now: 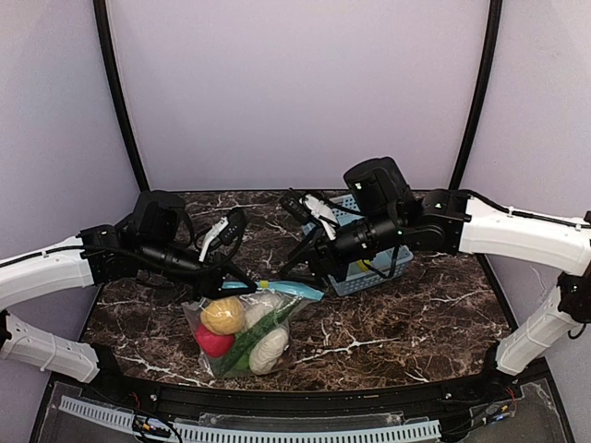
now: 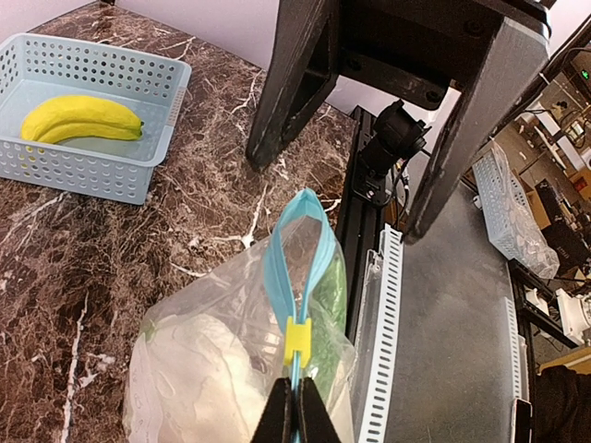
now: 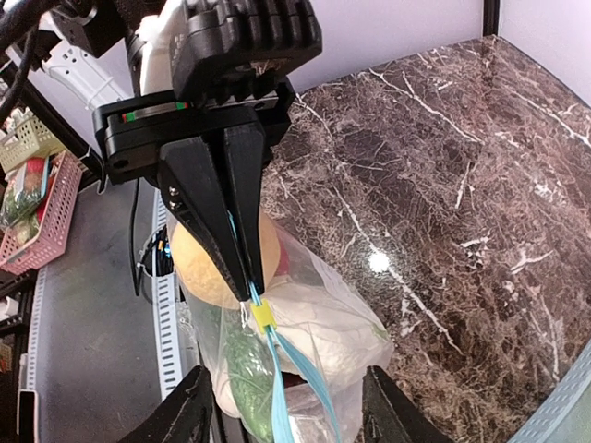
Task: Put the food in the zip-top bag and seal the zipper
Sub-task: Hold the zipper from the zipper food storage bag.
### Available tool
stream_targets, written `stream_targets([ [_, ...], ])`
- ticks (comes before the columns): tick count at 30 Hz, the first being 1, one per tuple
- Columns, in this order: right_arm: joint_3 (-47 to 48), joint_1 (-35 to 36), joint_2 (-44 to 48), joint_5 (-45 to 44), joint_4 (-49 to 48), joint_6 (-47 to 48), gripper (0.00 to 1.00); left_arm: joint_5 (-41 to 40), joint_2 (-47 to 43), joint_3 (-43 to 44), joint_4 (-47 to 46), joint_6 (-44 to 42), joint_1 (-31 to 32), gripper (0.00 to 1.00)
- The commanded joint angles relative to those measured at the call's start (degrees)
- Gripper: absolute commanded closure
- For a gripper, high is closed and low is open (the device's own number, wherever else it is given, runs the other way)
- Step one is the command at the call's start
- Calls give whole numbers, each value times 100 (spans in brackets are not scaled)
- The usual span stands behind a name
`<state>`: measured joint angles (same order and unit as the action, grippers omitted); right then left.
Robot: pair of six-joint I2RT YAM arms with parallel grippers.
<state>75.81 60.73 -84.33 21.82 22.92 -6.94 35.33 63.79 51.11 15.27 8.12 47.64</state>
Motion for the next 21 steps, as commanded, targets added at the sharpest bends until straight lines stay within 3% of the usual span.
stream_targets([
  [1,249,87,-323,316,-277,123,51,191,-55,197,-85,-4,-26,99],
  [21,296,44,-952,1135,-842,28,80,213,-109,196,-68,23,-27,99],
])
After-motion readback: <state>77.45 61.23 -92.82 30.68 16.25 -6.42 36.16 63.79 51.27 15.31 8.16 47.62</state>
